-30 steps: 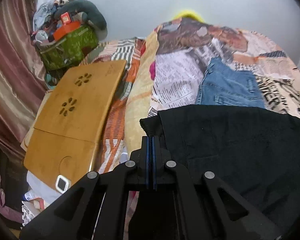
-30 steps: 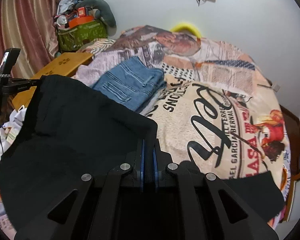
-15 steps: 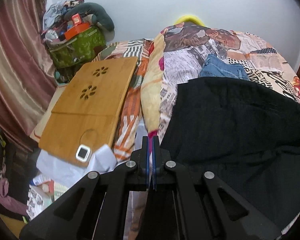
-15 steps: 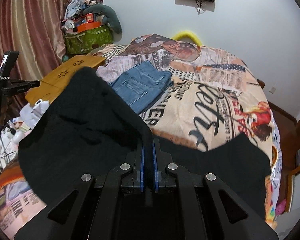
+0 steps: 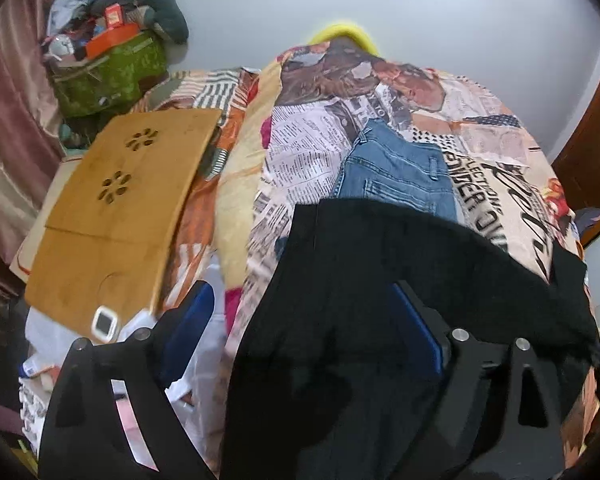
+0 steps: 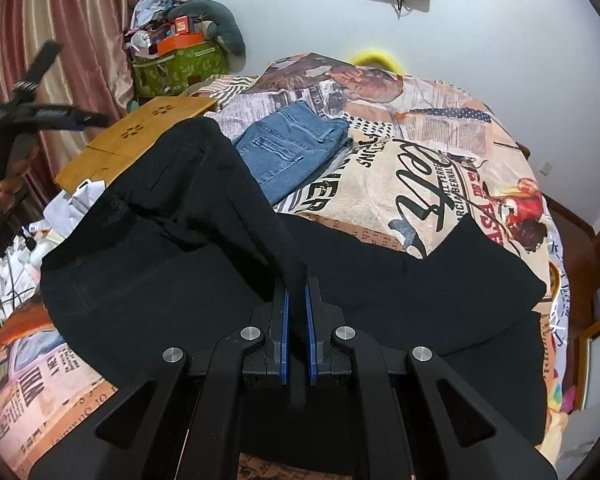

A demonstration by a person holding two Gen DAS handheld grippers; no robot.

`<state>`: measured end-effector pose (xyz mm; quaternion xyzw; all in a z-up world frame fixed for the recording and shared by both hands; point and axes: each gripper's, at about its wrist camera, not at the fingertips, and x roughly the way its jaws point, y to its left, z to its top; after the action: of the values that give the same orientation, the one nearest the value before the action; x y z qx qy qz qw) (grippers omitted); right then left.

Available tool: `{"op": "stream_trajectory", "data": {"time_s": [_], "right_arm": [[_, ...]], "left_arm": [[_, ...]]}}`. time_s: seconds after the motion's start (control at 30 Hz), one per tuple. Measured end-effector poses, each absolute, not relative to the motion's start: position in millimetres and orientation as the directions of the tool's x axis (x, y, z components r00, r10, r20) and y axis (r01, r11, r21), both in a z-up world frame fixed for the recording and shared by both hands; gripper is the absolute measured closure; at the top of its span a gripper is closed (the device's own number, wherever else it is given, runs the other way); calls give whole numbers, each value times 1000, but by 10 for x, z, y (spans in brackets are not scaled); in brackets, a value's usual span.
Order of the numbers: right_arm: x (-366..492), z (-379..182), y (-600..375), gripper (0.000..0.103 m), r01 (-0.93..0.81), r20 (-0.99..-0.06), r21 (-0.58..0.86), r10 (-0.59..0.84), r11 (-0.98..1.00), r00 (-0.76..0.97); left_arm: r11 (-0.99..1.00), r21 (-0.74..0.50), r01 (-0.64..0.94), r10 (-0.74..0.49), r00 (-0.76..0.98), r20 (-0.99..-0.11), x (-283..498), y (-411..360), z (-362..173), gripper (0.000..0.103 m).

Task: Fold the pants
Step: 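Lift the black trousers with both grippers and fold them over onto themselves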

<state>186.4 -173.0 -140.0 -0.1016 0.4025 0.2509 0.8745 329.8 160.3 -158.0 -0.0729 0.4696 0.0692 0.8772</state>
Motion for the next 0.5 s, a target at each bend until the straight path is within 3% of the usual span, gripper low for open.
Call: {"op": "stream_trajectory", "data": {"time_s": [0.5], "right_arm": [[2526, -1597, -1881, 97, -478, -782, 85, 356, 874, 512]], "left_arm": [[973, -79, -216, -5, 324, -946, 4476, 1846, -2768, 14]]}}
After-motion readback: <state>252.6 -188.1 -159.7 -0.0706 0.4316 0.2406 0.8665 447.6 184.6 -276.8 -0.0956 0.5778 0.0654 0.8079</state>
